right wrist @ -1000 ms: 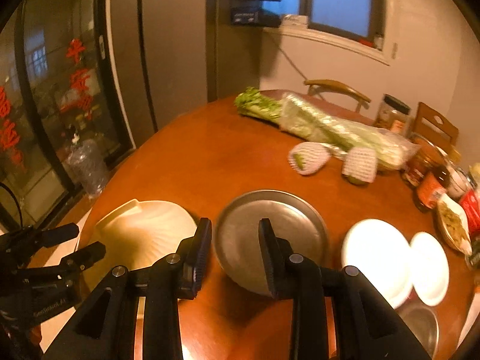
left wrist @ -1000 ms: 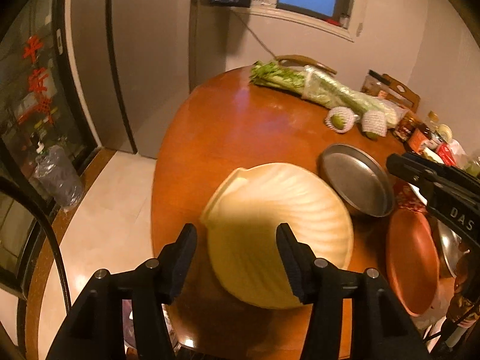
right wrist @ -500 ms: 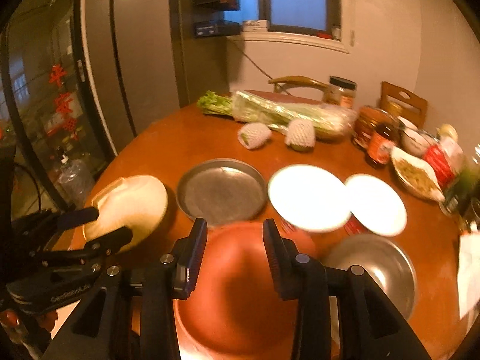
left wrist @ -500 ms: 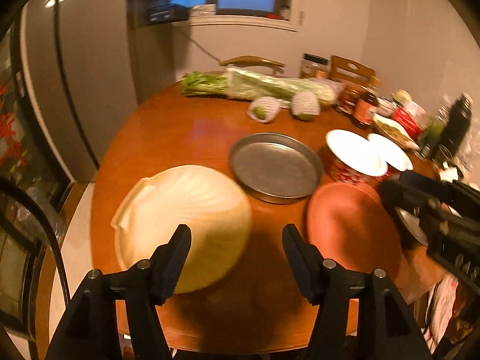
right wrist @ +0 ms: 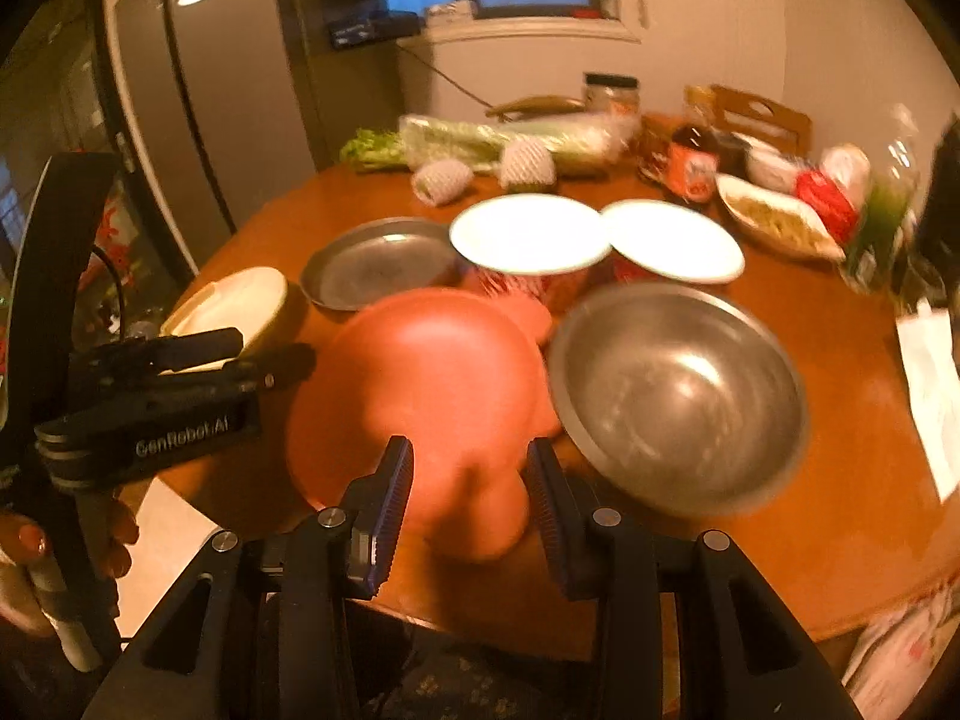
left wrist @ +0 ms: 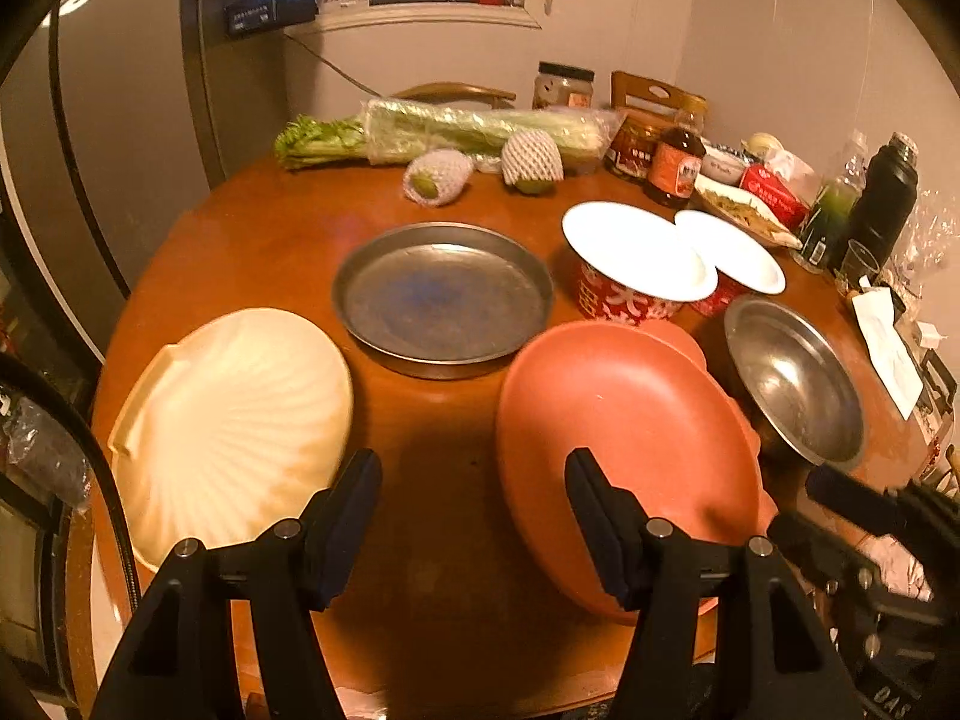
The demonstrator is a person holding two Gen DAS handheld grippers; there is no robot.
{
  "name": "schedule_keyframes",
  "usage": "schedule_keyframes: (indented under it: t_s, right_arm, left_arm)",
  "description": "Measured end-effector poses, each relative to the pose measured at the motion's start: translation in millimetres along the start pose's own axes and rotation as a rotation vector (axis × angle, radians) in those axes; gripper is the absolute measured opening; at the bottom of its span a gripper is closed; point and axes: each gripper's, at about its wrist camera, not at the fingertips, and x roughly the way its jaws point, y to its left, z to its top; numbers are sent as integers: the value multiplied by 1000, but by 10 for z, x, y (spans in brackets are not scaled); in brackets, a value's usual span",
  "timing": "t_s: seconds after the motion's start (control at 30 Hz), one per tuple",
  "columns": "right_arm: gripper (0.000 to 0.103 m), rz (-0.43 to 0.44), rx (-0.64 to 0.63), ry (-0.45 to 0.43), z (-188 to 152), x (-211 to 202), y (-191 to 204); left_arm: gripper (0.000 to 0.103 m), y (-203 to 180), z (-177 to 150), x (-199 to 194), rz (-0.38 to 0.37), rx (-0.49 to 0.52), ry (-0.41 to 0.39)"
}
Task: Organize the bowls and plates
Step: 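Grasp the orange handled plate rim with the left gripper and lift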
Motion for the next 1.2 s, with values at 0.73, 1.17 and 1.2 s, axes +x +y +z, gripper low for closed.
schedule_keyframes:
  t_s: [0.73, 1.17, 1.2]
  right_arm:
    - [41, 35, 95, 54, -26, 347, -123]
    - [33, 28, 39, 74, -4, 514, -30]
    - [33, 31, 33, 74, 1, 506, -11]
  left_arm:
    - [63, -131, 56, 376, 49, 17, 74]
    - [37, -180, 28, 406, -2, 30, 89]
    - [37, -172, 25, 392, 2, 32, 86]
